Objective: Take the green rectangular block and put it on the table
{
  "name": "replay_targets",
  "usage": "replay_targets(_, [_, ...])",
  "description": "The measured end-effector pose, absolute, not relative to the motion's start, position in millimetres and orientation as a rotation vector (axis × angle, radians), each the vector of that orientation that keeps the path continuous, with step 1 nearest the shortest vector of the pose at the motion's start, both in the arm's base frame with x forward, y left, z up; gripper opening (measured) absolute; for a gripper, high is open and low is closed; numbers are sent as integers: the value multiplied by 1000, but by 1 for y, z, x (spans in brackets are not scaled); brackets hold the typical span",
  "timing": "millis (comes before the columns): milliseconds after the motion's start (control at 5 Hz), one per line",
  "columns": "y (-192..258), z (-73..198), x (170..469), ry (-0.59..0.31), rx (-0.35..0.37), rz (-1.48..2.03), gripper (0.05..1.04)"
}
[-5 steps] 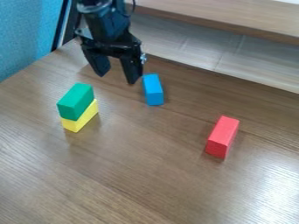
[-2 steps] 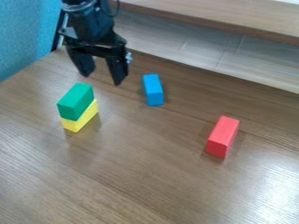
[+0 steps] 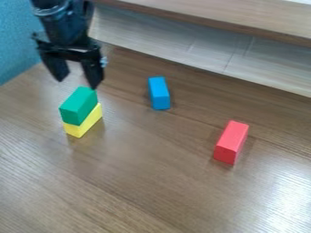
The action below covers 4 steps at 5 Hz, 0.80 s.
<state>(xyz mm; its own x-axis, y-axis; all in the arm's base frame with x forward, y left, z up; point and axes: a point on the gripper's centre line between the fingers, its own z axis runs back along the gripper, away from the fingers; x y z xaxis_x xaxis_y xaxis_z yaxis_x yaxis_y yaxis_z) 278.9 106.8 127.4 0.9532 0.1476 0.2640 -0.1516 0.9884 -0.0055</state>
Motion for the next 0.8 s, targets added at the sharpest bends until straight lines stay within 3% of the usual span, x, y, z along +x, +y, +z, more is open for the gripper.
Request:
replay_targets(400, [129,111,269,-266,26,204,1001])
replay_targets(800, [127,92,270,-286,-51,239,1001])
